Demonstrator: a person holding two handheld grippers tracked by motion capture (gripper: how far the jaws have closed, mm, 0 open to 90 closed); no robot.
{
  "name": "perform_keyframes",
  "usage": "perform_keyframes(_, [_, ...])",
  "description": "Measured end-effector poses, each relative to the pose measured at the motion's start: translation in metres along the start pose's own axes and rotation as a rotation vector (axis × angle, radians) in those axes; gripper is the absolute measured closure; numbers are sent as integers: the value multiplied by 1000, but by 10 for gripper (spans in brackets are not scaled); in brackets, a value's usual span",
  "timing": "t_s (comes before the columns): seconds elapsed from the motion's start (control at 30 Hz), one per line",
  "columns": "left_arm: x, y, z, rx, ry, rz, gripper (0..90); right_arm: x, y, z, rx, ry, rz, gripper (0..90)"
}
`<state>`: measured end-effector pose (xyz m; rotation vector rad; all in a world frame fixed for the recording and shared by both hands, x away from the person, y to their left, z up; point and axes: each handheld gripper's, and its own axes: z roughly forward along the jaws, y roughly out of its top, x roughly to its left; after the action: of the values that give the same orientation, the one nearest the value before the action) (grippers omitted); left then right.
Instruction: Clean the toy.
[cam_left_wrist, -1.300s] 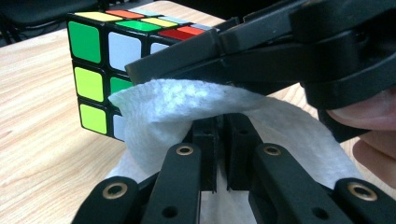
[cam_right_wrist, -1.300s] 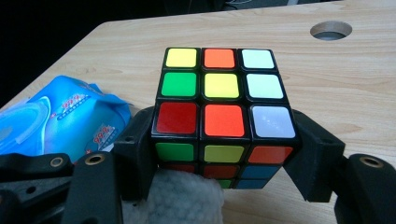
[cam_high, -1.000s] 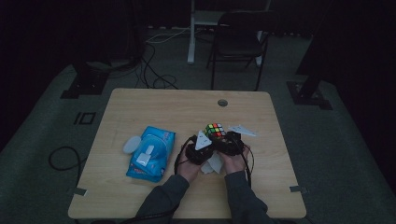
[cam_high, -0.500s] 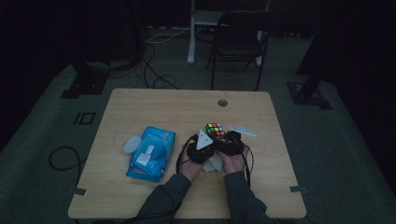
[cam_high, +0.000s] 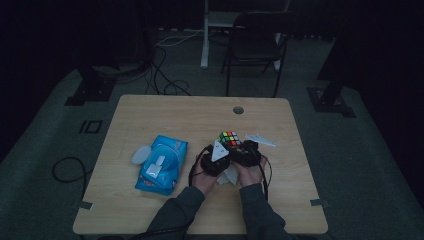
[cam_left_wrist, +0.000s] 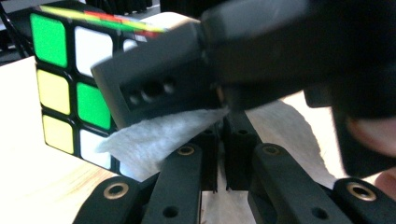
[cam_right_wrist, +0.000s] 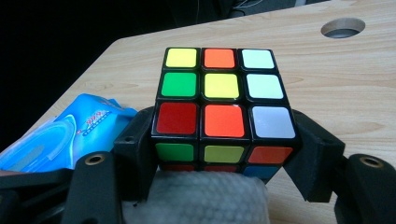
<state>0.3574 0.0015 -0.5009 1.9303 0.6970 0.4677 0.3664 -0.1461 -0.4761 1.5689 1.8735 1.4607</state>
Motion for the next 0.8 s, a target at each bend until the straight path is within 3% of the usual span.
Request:
perform_keyframes(0.43, [2,-6,0,10,5,-13,863,-1,5,-4,-16,9,2,342])
perform_keyframes(0.8, [-1,1,-9,-33,11,-8,862,-4,5,-6,-16,2,6,342])
